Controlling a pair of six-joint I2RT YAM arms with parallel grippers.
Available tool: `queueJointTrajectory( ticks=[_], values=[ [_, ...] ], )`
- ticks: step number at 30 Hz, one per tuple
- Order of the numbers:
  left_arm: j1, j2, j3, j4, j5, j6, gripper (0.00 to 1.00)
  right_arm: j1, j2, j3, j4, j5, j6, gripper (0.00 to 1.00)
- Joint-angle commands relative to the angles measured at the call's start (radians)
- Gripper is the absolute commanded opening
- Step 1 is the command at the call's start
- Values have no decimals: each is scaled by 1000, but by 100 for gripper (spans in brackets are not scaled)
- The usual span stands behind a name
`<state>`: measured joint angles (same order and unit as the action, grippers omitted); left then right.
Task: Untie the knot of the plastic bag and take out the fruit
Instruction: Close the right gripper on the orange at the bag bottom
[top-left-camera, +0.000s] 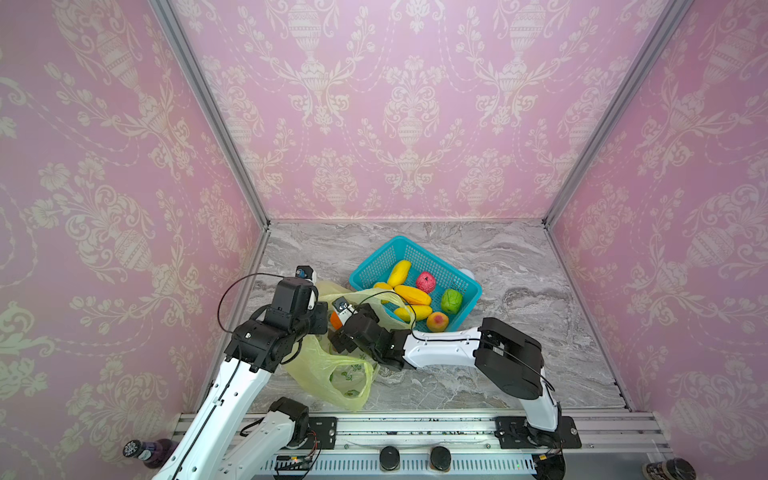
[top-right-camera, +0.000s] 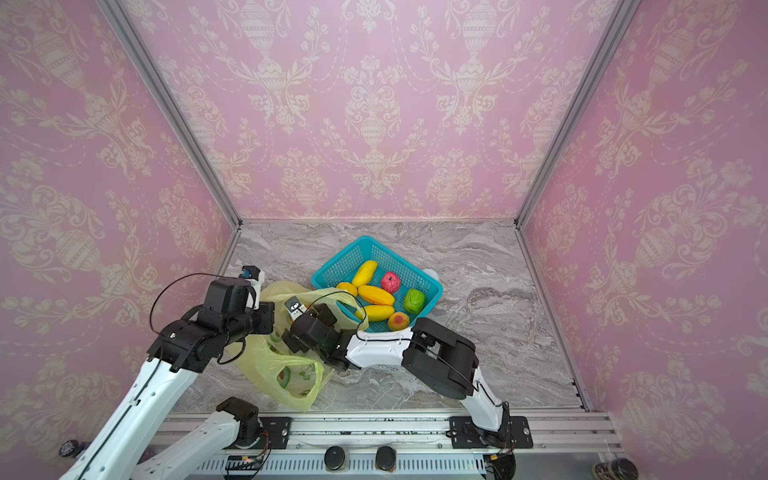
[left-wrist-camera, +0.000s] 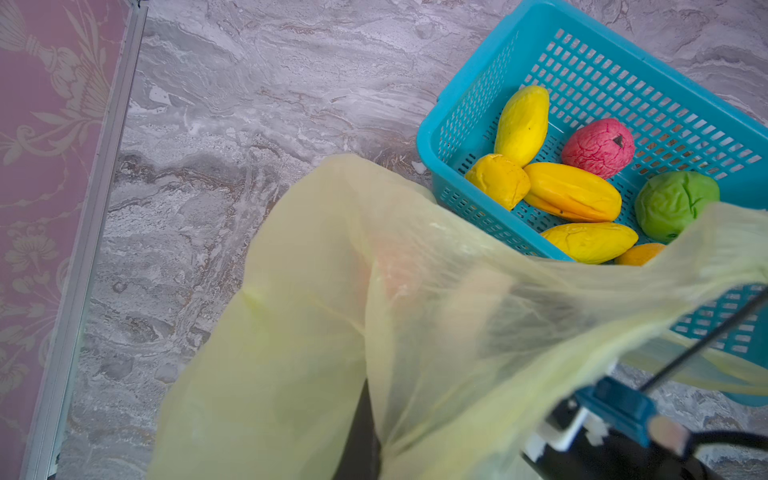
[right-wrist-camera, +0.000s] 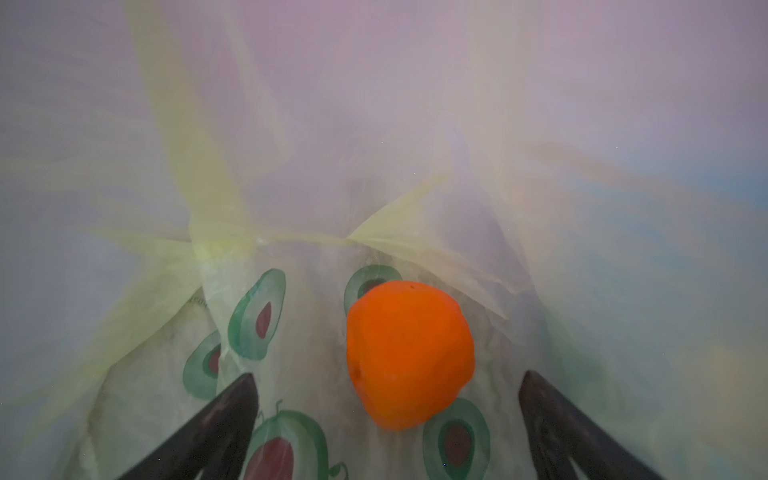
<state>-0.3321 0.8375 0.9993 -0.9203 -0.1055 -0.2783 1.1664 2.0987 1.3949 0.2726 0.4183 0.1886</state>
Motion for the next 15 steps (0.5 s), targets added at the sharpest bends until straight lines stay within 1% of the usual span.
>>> queueJointTrajectory(
  ticks=[1, 5, 8, 10, 11, 15],
  values=[
    [-8, -15, -10, 9, 22, -4, 0, -9, 80, 113, -99, 29, 46, 100],
    [-9, -17, -11, 9, 24, -4, 0, -28, 183, 236, -192, 69, 84, 100],
    [-10, -17, -11, 9, 24, -4, 0, -45, 248, 304, -234, 59, 104, 100],
    [-9, -17, -12, 8, 24, -5, 0, -51, 274, 329, -244, 51, 107, 98],
    [-9, -18, -12, 8, 24, -4, 0, -52, 284, 334, -240, 45, 106, 95],
    [-9, -14, -11, 9, 22, -4, 0, -56, 282, 335, -229, 22, 95, 75]
  ],
)
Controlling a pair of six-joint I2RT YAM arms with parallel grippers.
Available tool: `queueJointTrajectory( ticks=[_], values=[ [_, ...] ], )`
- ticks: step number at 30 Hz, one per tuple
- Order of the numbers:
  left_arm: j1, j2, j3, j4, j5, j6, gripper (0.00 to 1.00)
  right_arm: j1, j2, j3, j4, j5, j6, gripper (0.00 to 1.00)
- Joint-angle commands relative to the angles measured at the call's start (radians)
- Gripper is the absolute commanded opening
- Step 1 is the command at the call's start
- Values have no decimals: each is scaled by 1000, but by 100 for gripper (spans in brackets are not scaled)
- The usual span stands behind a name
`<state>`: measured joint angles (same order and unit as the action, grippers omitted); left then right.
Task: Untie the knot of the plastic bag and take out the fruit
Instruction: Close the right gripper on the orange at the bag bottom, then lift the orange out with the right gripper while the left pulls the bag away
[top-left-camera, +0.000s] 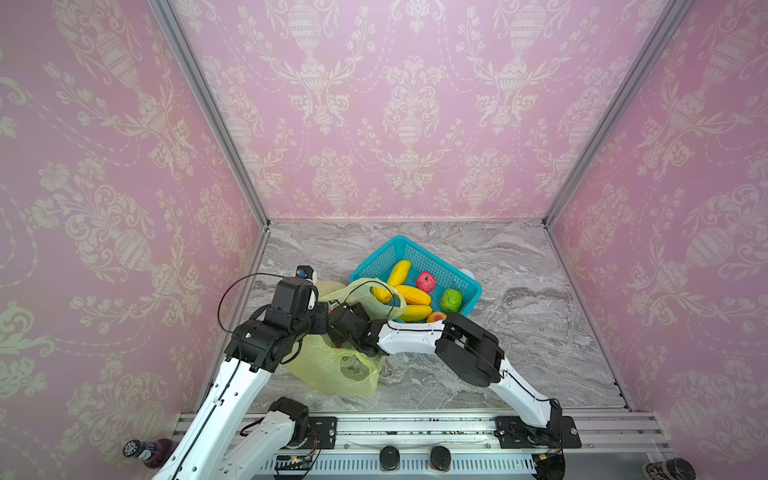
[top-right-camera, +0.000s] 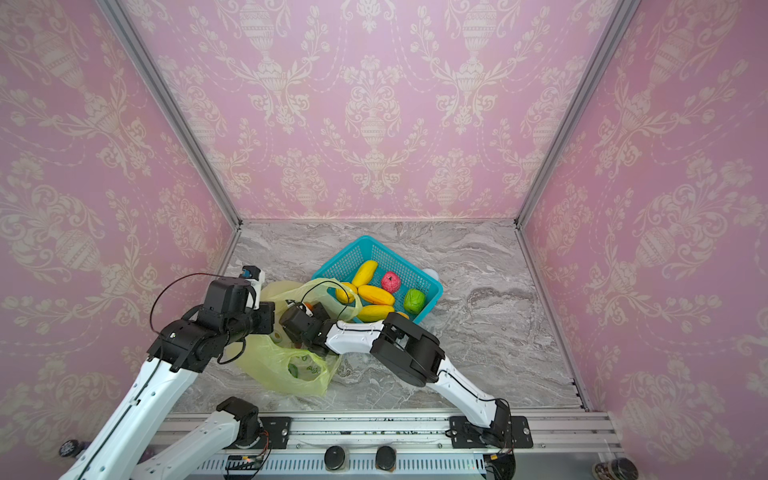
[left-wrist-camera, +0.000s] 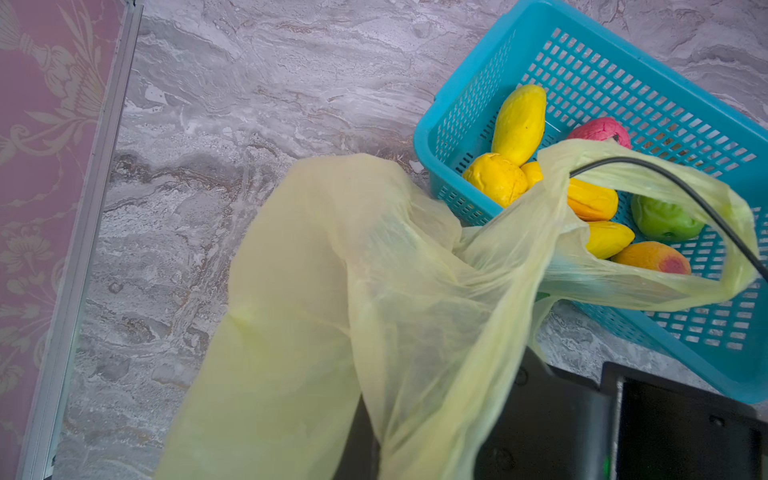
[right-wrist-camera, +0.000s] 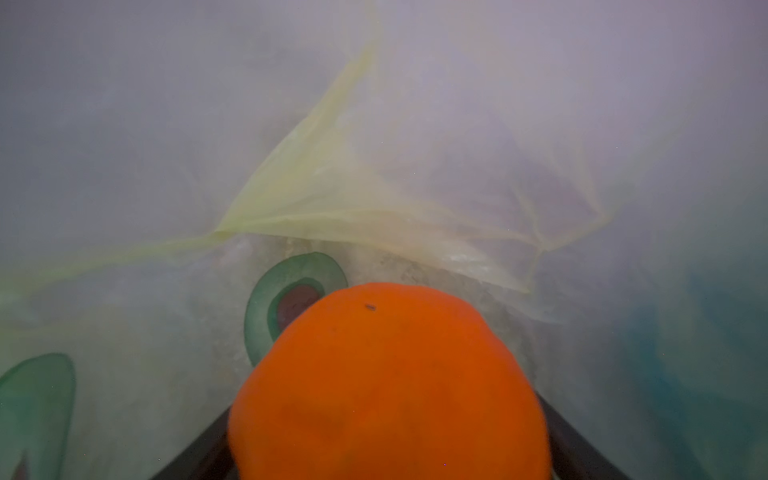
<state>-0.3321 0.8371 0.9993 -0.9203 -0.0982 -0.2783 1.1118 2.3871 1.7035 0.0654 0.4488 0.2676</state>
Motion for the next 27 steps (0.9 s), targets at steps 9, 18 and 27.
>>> queueJointTrajectory(
  ticks=[9, 18, 27],
  values=[
    [-10, -10, -10, 7, 5, -6, 0, 16, -215, -197, 124, -64, -8, 44],
    [2, 13, -2, -5, -53, -9, 0, 69, -551, -578, 359, -137, -47, 37],
    [54, 214, 204, -36, -161, -4, 0, 86, -718, -751, 467, -225, -24, 42]
  ],
)
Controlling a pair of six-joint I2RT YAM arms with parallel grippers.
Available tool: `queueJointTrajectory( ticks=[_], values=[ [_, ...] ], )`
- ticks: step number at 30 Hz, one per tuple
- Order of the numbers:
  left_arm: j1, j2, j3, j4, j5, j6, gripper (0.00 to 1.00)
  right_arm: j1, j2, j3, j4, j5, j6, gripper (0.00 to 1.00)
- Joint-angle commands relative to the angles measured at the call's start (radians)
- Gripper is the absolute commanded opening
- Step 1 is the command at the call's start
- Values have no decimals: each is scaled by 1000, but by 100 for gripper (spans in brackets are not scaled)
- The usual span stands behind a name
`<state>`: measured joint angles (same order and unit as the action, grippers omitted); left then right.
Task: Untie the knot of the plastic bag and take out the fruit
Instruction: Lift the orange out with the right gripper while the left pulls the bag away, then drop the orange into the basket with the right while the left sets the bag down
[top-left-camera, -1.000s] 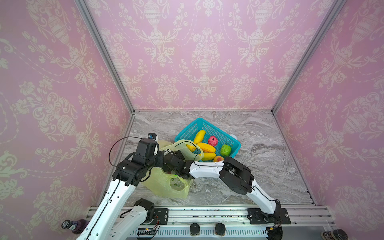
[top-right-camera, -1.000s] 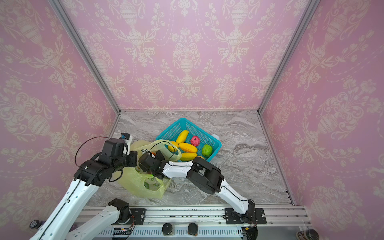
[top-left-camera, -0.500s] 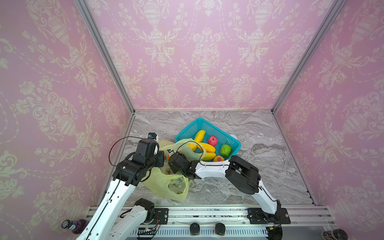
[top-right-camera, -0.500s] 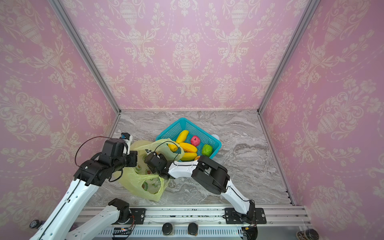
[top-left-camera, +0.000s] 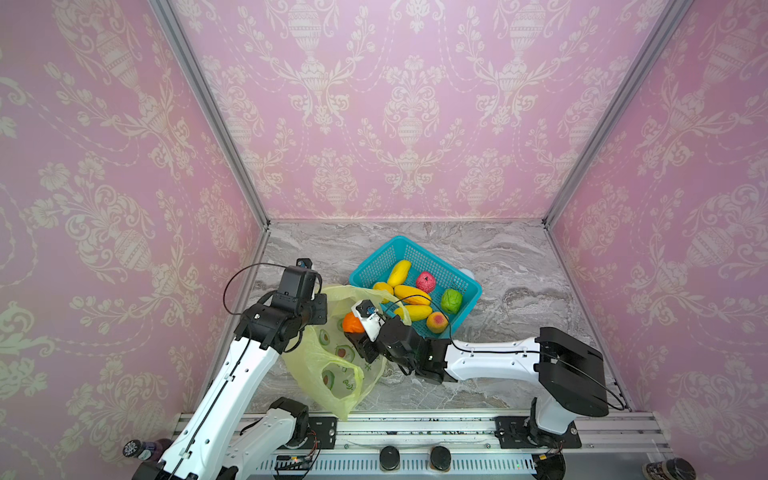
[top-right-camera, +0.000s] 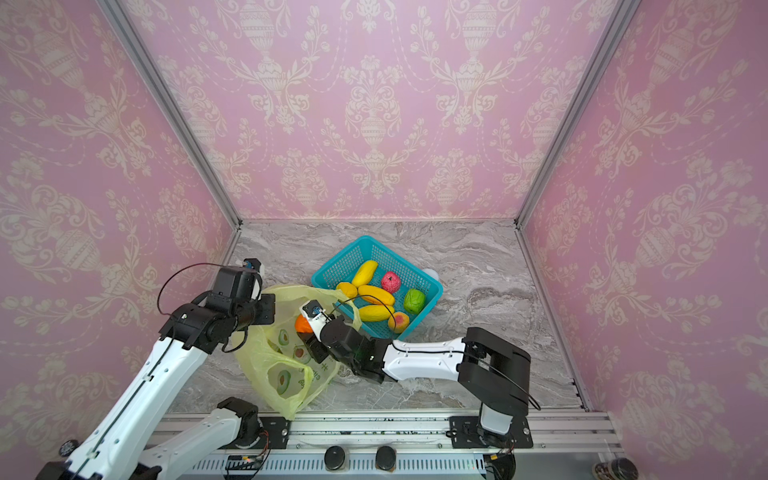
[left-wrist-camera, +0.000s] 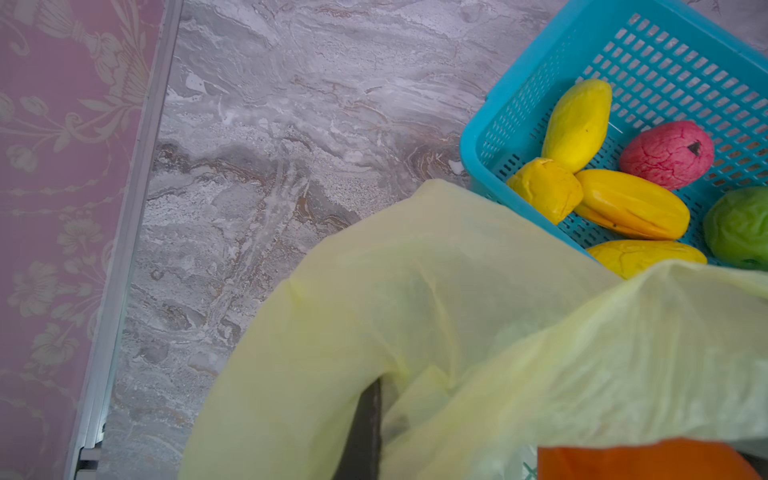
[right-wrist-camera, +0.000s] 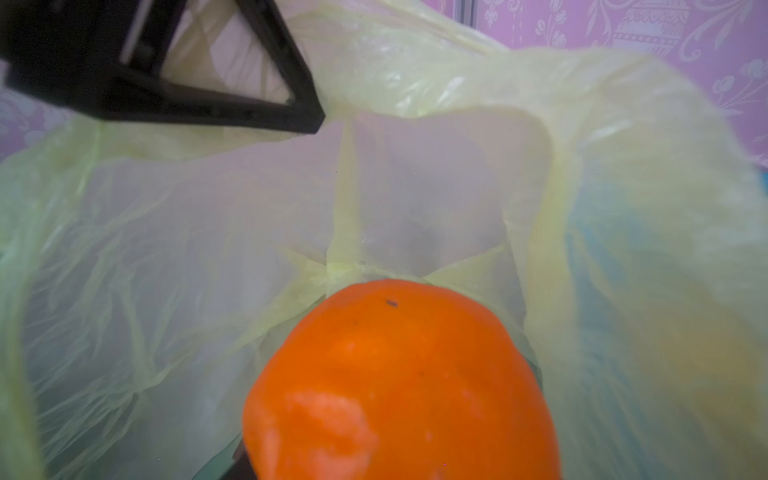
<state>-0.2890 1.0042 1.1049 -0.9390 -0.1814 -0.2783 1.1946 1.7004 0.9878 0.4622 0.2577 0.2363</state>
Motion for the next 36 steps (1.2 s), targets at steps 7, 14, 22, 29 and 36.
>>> queueJointTrajectory(
  ticks=[7, 14, 22, 29, 36],
  values=[
    [54, 194, 285, -1, -151, -120, 0, 13, -119, -106, 81, -91, 31, 40],
    [211, 174, 108, 242, -3, -471, 0, 16, -455, -238, -21, 8, -23, 41],
    [232, 235, 55, 299, -193, -269, 0, -215, -731, -372, -179, 76, 63, 39],
    [269, 314, 57, 377, -242, -176, 0, -449, -546, -283, -291, -42, 170, 37],
    [332, 435, 147, 422, -200, -159, 0, -544, -217, -99, -334, -129, 199, 38]
  ],
)
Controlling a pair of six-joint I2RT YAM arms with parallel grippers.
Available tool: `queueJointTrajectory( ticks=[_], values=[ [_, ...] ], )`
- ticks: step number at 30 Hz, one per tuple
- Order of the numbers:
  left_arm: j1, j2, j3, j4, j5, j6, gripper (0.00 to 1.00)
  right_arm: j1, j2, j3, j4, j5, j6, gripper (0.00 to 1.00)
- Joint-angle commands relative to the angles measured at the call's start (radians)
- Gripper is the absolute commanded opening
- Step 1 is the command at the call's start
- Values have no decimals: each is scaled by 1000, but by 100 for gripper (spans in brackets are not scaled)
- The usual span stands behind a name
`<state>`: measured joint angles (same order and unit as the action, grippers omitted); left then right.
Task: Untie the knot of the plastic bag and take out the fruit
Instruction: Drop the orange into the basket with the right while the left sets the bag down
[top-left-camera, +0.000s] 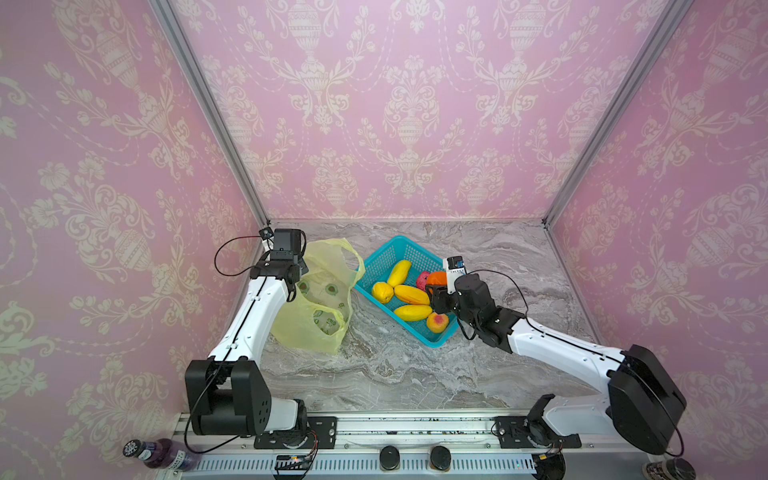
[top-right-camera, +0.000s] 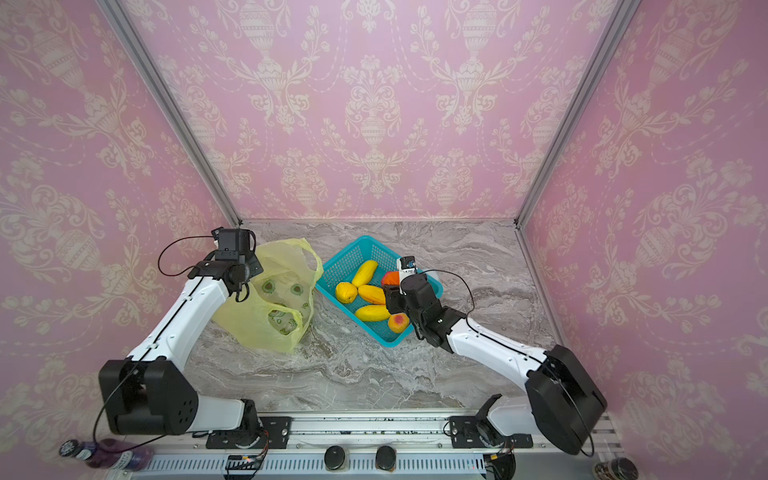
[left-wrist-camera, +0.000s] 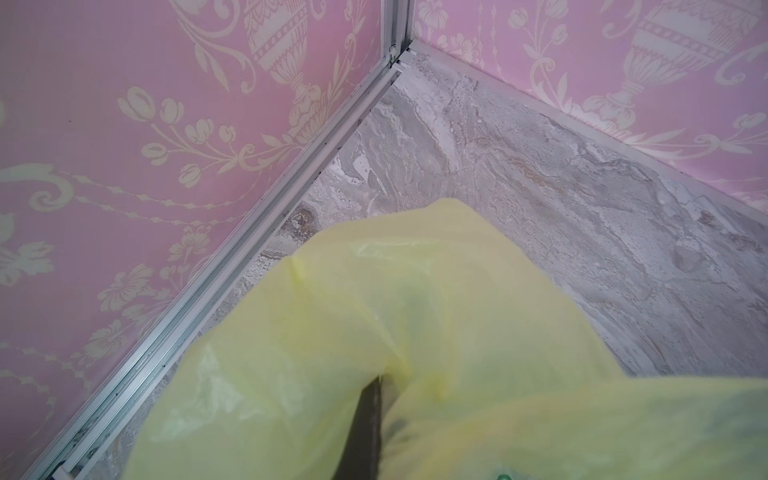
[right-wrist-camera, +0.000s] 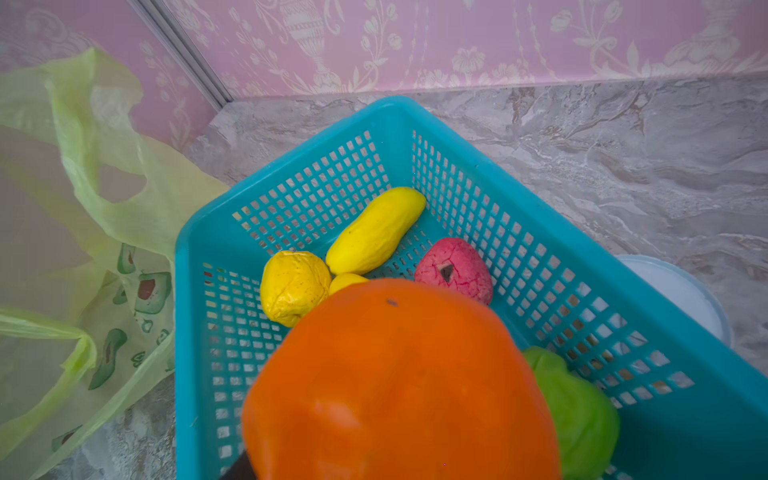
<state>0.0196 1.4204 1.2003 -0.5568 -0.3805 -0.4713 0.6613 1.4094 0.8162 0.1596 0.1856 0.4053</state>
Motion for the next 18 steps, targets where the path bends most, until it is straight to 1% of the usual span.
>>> queueJointTrajectory(
  ticks=[1, 7, 10, 13, 16, 17, 18],
  values=[
    [32, 38, 69, 49, 16, 34, 0, -15, 119, 114, -47, -65, 23, 38],
    [45, 175, 203, 65, 109, 33, 0, -44, 372, 344, -159, -103, -10, 43],
    [45, 239, 257, 69, 165, 24, 0, -53, 471, 452, -194, -128, -19, 46],
    [45, 286, 296, 70, 203, 8, 0, -58, 545, 519, -221, -125, -23, 49],
    [45, 311, 311, 77, 251, 3, 0, -64, 583, 550, -237, -93, -16, 49],
    [45, 313, 312, 79, 258, 3, 1, -67, 588, 549, -235, -78, -13, 49],
    [45, 315, 311, 78, 263, 5, 6, -69, 593, 549, -237, -47, -9, 50]
  ],
)
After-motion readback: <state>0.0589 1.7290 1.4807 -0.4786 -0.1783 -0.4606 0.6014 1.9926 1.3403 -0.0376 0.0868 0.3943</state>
